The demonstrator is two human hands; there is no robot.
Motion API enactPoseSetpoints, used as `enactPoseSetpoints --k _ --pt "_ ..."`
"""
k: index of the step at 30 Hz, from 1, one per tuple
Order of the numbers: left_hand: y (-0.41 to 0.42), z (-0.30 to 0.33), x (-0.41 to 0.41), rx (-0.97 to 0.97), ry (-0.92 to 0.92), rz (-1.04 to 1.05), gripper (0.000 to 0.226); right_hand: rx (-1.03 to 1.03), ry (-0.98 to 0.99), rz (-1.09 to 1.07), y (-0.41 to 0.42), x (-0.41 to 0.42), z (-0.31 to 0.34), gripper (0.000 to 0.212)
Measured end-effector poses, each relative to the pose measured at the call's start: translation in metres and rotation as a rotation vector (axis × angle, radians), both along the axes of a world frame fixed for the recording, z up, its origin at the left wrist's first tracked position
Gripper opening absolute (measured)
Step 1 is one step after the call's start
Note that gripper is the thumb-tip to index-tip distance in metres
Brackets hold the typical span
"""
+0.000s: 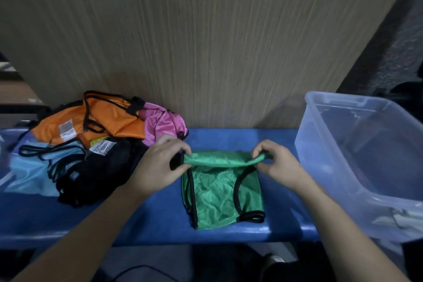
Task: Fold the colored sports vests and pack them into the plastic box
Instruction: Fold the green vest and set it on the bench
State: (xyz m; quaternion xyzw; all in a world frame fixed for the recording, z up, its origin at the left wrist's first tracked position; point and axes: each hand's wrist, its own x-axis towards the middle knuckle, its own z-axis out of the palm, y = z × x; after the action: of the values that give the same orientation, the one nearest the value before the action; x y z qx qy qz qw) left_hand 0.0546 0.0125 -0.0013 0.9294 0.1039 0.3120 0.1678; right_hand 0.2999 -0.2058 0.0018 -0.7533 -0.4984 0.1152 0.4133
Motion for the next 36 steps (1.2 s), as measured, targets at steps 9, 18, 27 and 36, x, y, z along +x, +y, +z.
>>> enactPoseSetpoints --k 9,18,27,36 --pt "-0.034 -0.019 -0.030 0.137 0.153 -0.150 0.022 -0.119 -0.107 0.113 -0.037 -0.024 -0.007 0.023" --pt "-0.049 -0.027 -0.043 0.154 0.290 -0.207 0.025 -0.222 -0.142 0.204 -0.056 -0.033 -0.018 0.034" --pt "-0.055 -0.024 -0.045 0.166 0.231 -0.232 0.031 -0.360 -0.155 0.273 -0.059 -0.039 -0.018 0.019" --pt "-0.060 -0.022 -0.022 0.121 0.140 -0.102 0.023 -0.205 -0.252 0.173 -0.035 -0.049 -0.014 0.041"
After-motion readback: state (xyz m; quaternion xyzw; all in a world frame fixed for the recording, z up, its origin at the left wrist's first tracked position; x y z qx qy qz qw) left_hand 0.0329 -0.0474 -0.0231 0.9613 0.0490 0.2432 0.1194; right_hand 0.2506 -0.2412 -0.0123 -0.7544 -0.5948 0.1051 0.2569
